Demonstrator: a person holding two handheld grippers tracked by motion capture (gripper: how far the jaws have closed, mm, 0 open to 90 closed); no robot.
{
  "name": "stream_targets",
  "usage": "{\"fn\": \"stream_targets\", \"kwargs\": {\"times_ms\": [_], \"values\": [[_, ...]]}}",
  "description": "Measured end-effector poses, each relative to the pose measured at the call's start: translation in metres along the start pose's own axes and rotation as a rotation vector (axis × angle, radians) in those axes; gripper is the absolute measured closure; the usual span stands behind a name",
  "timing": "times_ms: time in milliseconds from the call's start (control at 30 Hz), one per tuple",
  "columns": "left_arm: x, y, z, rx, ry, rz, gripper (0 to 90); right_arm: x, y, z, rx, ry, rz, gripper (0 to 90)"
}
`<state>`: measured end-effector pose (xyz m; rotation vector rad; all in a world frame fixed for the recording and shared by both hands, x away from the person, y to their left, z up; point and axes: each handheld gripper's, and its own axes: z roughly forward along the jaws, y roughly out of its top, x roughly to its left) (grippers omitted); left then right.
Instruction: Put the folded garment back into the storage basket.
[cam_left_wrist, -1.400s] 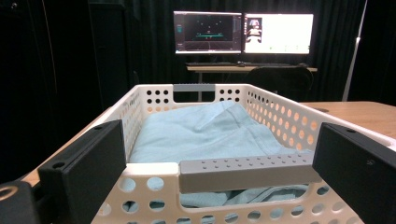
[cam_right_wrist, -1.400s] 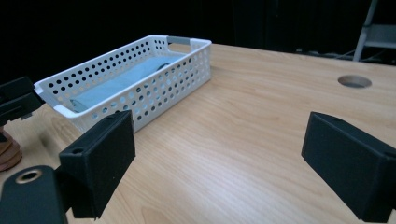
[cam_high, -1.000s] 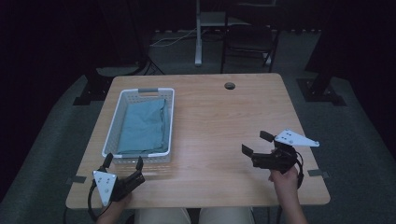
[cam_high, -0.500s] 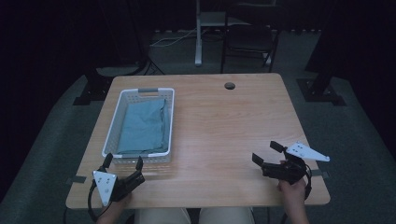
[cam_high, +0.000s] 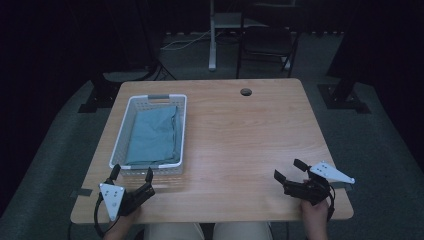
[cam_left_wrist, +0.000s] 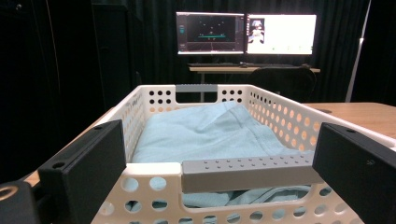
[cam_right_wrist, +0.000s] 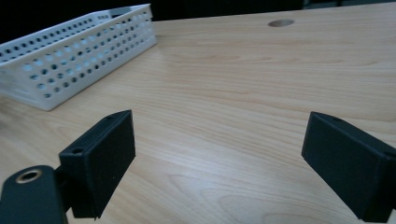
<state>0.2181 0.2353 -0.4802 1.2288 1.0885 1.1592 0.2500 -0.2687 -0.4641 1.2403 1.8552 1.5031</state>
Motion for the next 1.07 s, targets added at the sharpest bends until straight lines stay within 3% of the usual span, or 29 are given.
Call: {"fn": "stream_targets", "kwargs": {"times_ms": [333, 467, 833, 867, 900, 933, 1067], "values": [[0.0, 0.0, 0.0, -0.001, 0.0, 0.0, 4.0, 0.009, -0.002, 0.008, 0.033, -0.038, -0.072, 9.7], [0.0, 0.0, 0.0, -0.001, 0.0, 0.0, 4.0, 0.009, -0.003, 0.009, 0.03, -0.043, -0.064, 9.7], [0.0, 0.0, 0.0, 0.001, 0.0, 0.002, 4.0, 0.013, -0.004, 0.008, -0.007, -0.129, -0.067, 9.6], [0.0, 0.0, 0.0, 0.001, 0.0, 0.002, 4.1, 0.013, -0.004, 0.008, -0.009, -0.131, -0.068, 9.2], [0.0, 0.0, 0.0, 0.002, 0.0, 0.002, 4.1, 0.013, -0.004, 0.008, -0.009, -0.126, -0.069, 0.4], [0.0, 0.0, 0.0, 0.002, 0.0, 0.003, 4.0, 0.012, -0.003, 0.009, 0.001, -0.103, -0.064, 0.1], [0.0, 0.0, 0.0, 0.002, 0.0, 0.003, 4.1, 0.011, -0.004, 0.008, -0.009, -0.102, -0.055, 0.4]]}}
